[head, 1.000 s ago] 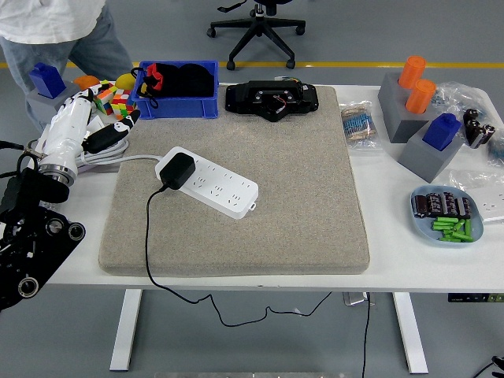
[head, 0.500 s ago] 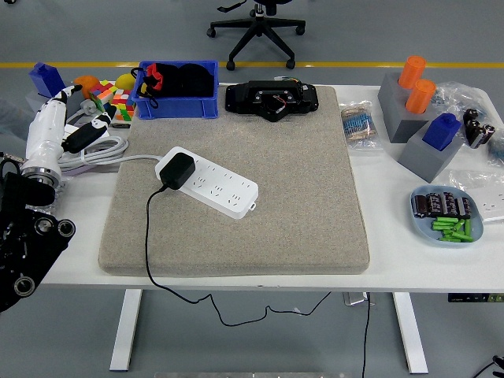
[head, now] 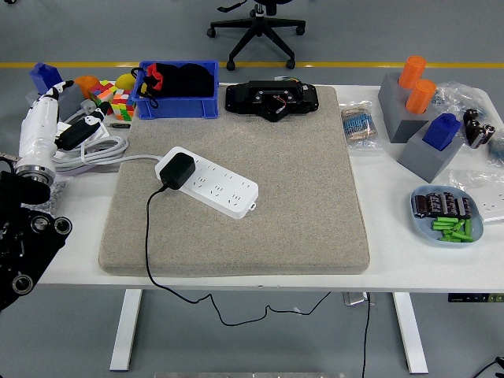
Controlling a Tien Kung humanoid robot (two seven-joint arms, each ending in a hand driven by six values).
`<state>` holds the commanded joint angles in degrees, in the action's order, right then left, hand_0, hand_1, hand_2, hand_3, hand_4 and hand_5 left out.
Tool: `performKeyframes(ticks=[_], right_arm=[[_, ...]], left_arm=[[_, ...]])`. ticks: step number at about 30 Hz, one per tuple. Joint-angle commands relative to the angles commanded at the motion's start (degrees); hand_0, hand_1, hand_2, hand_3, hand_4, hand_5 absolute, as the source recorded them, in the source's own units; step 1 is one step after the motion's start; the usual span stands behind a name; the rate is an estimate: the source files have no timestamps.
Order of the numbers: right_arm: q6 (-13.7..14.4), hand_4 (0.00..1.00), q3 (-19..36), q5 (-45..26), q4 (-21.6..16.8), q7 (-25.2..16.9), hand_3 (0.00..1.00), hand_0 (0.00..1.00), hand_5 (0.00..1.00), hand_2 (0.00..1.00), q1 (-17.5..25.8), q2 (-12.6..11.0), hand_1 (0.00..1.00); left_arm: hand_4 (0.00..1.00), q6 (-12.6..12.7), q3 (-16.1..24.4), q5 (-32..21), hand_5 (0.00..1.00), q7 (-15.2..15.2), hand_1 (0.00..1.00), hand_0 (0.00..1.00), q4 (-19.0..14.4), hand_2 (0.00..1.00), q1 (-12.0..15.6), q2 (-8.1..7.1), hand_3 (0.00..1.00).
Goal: Press the white button,pick up the black plug,place it near the board,insert it into the board
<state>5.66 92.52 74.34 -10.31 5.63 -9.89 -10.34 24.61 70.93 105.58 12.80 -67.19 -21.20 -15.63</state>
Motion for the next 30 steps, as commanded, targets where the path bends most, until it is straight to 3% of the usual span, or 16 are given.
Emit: performKeyframes(ticks=[30], right_arm=[[0.03,0.640,1.38,0.50,0.00,0.17,0.578,0.622,0.378,0.583,-0.20,0.04,0.592]], left_arm=[[0.840,-0.47,1.01,0.96,0.717,0.71,0.991,0.998,-1.55,0.954,0.61,0.34,0.897]])
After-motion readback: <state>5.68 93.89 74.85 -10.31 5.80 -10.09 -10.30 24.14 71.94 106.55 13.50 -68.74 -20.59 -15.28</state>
